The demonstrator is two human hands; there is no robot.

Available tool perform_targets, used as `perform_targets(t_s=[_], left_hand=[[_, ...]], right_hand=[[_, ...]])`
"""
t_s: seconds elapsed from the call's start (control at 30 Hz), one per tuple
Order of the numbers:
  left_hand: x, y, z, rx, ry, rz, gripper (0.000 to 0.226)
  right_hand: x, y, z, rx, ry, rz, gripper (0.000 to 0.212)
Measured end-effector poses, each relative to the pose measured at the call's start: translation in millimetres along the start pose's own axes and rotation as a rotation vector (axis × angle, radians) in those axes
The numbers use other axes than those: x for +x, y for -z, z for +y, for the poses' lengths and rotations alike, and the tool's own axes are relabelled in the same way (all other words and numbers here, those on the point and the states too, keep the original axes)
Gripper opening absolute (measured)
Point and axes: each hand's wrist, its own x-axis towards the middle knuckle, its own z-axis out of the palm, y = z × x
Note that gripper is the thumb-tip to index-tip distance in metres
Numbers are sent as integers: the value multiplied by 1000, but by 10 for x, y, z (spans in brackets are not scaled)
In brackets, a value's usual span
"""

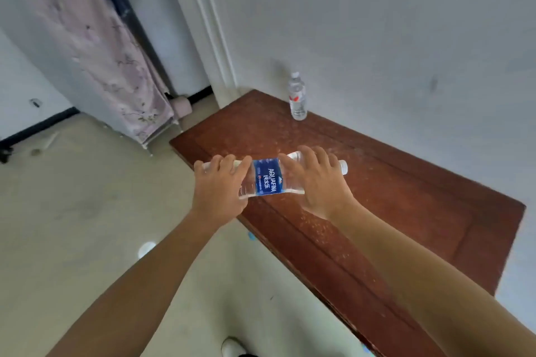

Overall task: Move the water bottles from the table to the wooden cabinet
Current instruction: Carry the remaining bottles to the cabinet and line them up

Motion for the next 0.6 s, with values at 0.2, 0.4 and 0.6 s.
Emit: perform_targets(t_s=[0.2,0.4,0.6], left_hand=[[-954,664,-1471,193,293,100,85],[-2738,1319,-3020,323,613,149,92],[-4718,1888,-4205,480,957,87,91]], right_hand=[[812,552,-1589,50,285,247,84],[1099,1001,-4018,97,645,416,96],[871,1358,-6567,185,990,558,94]])
